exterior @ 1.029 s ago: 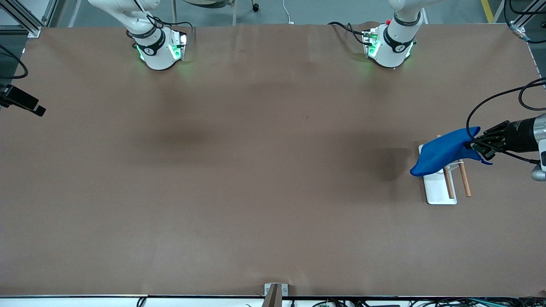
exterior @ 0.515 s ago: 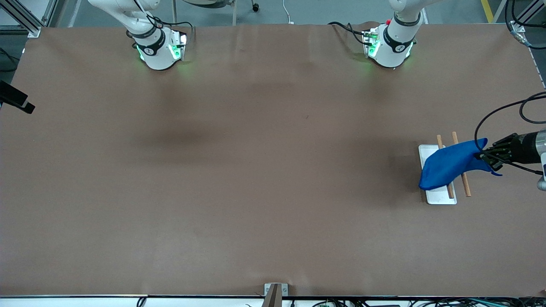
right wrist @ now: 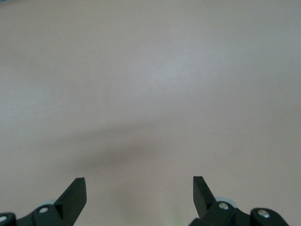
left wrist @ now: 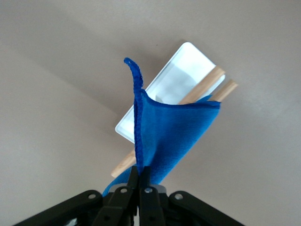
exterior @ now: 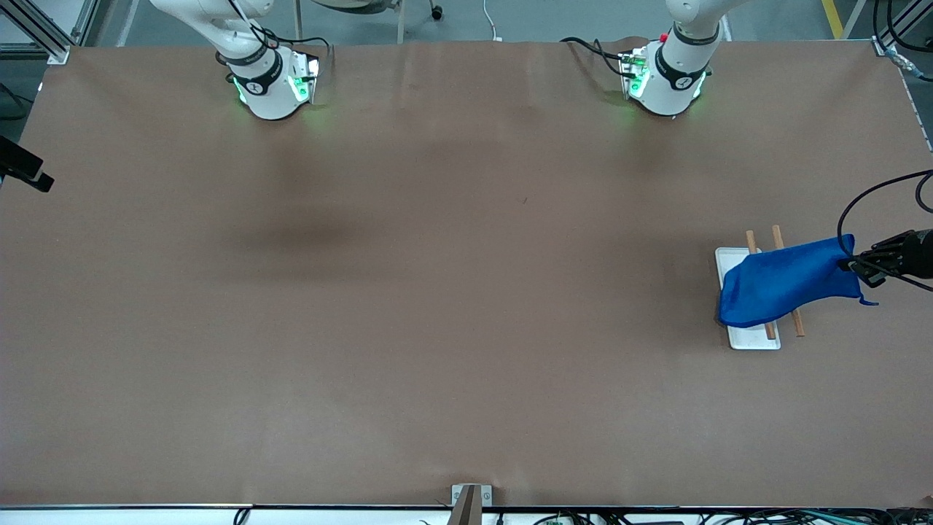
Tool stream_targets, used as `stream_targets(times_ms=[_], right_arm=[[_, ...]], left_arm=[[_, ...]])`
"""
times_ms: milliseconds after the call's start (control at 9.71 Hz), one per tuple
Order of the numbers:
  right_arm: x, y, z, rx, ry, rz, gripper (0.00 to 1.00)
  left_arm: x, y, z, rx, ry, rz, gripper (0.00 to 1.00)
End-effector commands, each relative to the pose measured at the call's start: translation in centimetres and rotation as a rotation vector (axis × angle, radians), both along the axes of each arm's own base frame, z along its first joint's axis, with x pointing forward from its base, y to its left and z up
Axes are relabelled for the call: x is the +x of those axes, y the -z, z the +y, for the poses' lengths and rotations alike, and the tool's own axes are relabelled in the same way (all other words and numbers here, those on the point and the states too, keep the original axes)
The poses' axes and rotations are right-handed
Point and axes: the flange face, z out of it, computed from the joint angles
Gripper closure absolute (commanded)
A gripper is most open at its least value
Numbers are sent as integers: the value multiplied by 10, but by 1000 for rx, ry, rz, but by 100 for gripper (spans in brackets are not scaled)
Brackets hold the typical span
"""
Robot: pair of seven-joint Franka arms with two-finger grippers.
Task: Right arm passes towel to left arm to hang
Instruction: 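Lower the towel over the wooden dowels with the left gripper, then open the left gripper to release the towel on the rack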
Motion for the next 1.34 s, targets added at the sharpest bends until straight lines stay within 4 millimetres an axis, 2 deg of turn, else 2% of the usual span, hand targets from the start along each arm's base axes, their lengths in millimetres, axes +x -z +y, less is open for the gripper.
stream_targets(times_ms=[0,206,309,412,515,618,926,1029,1235], right_arm=[[0,-3,0,-18,-6,8,0],[0,-2,2,-15,27,9,0],[0,-2,4,-15,40,12,0],[-1,-2,5,-14,40,18,0],[0,-2,5,-13,38,16,0],[0,-3,5,-13,37,13,0],[0,-2,6,-11,37,15,0],[0,-1,5,-10,38,17,0],[0,-2,5,-10,38,16,0]], left_arm=[[-10,25,17,-4,41,30,100],[-14,34,35,-15,68,32,100],[-14,46,51,6,74,33,98],[-11,55,55,6,89,18,74],[-10,61,57,0,101,19,25],[-9,59,56,-4,128,11,0],[-1,31,63,22,132,-40,0],[5,-3,60,49,193,-89,0],[13,-67,9,49,278,-124,0]])
